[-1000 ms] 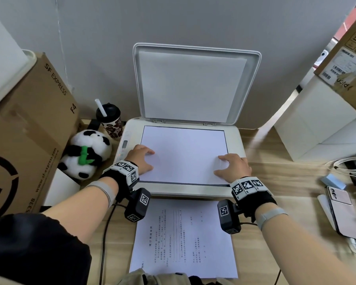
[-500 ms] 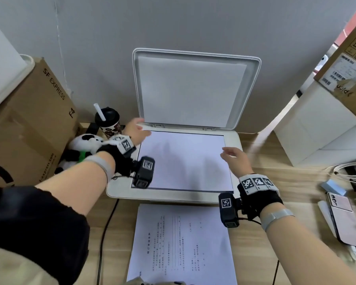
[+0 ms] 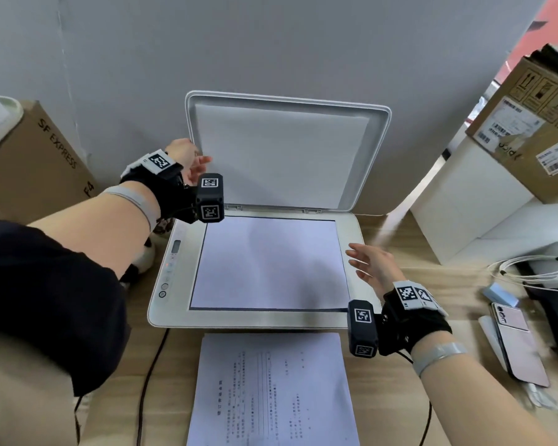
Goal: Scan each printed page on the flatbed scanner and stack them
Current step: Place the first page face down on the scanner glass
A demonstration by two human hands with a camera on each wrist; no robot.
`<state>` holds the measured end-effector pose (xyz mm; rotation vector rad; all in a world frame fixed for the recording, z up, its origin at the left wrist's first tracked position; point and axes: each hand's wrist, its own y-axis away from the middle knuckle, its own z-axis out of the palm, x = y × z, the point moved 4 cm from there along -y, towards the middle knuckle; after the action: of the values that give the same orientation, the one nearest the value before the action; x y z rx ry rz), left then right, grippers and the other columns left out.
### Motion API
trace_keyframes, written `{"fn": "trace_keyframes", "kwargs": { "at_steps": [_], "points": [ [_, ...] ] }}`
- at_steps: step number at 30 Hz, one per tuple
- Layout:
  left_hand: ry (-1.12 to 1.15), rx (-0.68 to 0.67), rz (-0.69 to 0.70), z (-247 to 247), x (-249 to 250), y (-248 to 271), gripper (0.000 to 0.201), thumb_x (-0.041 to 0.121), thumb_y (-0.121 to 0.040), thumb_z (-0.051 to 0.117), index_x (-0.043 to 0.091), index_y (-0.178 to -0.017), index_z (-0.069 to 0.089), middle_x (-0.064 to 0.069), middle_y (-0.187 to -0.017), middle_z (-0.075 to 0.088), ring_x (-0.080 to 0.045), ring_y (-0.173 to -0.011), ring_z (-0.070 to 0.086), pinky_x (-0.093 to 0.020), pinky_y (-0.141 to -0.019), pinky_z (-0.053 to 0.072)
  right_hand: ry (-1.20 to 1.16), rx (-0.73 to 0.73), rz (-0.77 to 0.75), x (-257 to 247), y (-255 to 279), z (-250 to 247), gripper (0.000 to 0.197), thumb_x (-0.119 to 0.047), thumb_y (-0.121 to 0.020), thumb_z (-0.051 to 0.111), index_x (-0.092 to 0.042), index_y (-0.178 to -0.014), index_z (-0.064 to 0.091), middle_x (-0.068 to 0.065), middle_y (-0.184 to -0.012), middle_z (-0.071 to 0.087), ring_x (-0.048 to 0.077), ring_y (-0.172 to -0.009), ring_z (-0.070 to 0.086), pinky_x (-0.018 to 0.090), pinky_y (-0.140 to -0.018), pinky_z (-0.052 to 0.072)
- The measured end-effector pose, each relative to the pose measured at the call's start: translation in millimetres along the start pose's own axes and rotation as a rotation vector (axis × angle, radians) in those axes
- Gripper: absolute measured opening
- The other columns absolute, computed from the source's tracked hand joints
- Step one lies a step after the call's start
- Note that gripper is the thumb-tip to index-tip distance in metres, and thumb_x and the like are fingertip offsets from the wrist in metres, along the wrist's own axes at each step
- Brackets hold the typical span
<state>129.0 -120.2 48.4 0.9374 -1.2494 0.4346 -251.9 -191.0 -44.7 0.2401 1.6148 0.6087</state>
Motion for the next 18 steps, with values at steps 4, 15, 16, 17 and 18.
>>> {"fn": "trace_keyframes", "kwargs": {
  "at_steps": [4, 15, 16, 17, 18],
  "points": [
    [0.130, 0.140, 0.082, -19.9, -1.1, 18.6, 0.027, 0.009, -0.095, 0.035, 0.021, -0.079, 0.054, 0.007, -0.040, 0.059, -0.003, -0.029, 0.043, -0.015, -0.036, 0.024, -0.139, 0.099, -0.078, -1.4, 2.2, -13.5, 0.014, -0.016, -0.091, 0.055, -0.017, -0.083, 0.066, -0.004, -0.071, 0.069, 0.009, -0.063, 0.058, 0.020, -0.056, 0.039],
    [0.173, 0.167, -0.012, -72.9, -82.8, 74.1, 0.035, 0.031, -0.093, 0.037, 0.019, -0.070, 0.061, 0.004, -0.047, 0.060, -0.006, -0.033, 0.047, -0.016, -0.037, 0.027, -0.272, 0.275, -0.288, 3.4, 32.1, -35.5, 0.044, -0.031, -0.099, 0.031, -0.012, -0.074, 0.062, -0.006, -0.045, 0.062, 0.003, -0.039, 0.052, 0.015, -0.041, 0.036],
    [0.160, 0.169, -0.021, -76.7, -91.6, 75.7, 0.034, 0.031, -0.093, 0.038, 0.018, -0.071, 0.061, 0.006, -0.048, 0.061, -0.007, -0.037, 0.049, -0.016, -0.038, 0.029, -0.282, 0.278, -0.273, 4.9, 33.9, -35.6, 0.044, -0.033, -0.098, 0.031, -0.013, -0.073, 0.061, -0.006, -0.045, 0.062, 0.004, -0.040, 0.052, 0.016, -0.043, 0.035],
    [0.134, 0.168, -0.032, -80.5, -100.0, 76.2, 0.033, 0.030, -0.093, 0.039, 0.018, -0.072, 0.061, 0.008, -0.047, 0.061, -0.007, -0.042, 0.049, -0.017, -0.039, 0.032, -0.295, 0.292, -0.256, 7.3, 35.3, -36.0, 0.041, -0.033, -0.098, 0.033, -0.014, -0.072, 0.059, -0.005, -0.044, 0.061, 0.006, -0.040, 0.051, 0.017, -0.043, 0.035],
    [0.099, 0.171, -0.050, -84.1, -107.0, 77.6, 0.031, 0.026, -0.093, 0.039, 0.019, -0.073, 0.061, 0.009, -0.043, 0.059, -0.006, -0.043, 0.048, -0.015, -0.039, 0.033, -0.309, 0.313, -0.243, 11.1, 36.4, -37.1, 0.037, -0.032, -0.097, 0.036, -0.016, -0.071, 0.056, -0.005, -0.043, 0.061, 0.008, -0.041, 0.051, 0.018, -0.044, 0.035]
  ]
}}
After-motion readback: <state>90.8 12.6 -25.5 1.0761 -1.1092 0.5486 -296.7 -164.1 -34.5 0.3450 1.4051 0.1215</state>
